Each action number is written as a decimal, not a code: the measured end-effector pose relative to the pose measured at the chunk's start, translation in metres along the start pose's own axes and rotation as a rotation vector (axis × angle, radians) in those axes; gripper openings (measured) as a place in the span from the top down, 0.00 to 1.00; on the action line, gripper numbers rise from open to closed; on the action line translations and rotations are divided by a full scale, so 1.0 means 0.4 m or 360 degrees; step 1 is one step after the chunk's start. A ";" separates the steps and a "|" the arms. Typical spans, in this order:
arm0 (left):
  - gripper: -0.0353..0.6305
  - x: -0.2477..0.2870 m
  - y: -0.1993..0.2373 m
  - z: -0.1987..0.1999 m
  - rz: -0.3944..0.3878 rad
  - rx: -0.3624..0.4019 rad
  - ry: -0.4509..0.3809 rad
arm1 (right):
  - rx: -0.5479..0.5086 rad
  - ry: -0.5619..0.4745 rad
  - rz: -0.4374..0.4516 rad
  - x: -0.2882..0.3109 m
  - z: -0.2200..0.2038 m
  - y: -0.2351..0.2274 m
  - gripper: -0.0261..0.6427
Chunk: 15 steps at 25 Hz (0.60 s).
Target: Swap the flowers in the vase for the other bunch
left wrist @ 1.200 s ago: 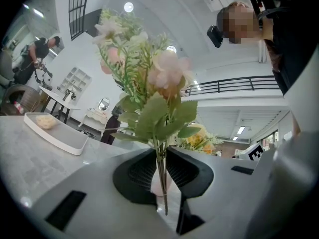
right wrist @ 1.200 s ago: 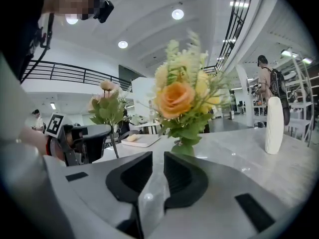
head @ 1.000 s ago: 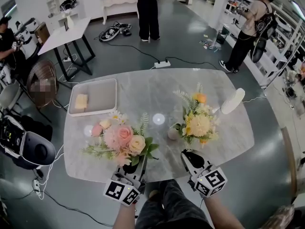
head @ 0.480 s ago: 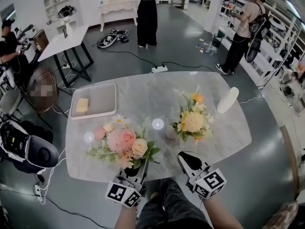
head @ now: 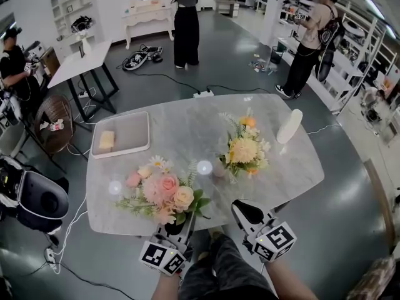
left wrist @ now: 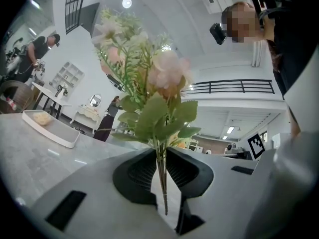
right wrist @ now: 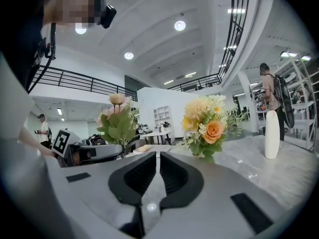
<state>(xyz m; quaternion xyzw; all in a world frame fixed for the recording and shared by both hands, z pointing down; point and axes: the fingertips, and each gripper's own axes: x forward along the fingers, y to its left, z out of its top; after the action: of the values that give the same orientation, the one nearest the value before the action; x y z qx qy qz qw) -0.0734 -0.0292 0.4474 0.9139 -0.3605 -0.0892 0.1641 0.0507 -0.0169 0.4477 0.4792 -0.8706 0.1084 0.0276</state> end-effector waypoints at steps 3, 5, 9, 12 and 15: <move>0.85 -0.014 -0.020 -0.005 -0.0014 0.0005 0.0004 | -0.0002 -0.0021 0.0000 -0.021 0.003 0.015 0.90; 0.85 -0.019 -0.029 -0.003 -0.0025 0.0012 0.0006 | 0.0000 -0.0035 -0.0001 -0.028 0.007 0.022 0.90; 0.85 -0.032 -0.049 0.000 -0.0032 0.0026 0.0015 | 0.0010 -0.0039 0.0012 -0.045 0.006 0.039 0.90; 0.85 -0.051 -0.054 0.000 -0.0022 0.0037 0.0010 | 0.0010 -0.0032 0.0026 -0.054 -0.005 0.055 0.90; 0.85 -0.066 -0.052 0.011 -0.0004 0.0044 -0.0012 | -0.0004 -0.0052 0.0051 -0.051 0.007 0.069 0.91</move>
<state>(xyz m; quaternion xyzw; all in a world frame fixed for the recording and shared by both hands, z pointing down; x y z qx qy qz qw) -0.0808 0.0020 0.4368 0.9161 -0.3613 -0.0880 0.1499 0.0386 0.0137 0.4374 0.4668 -0.8786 0.1000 0.0122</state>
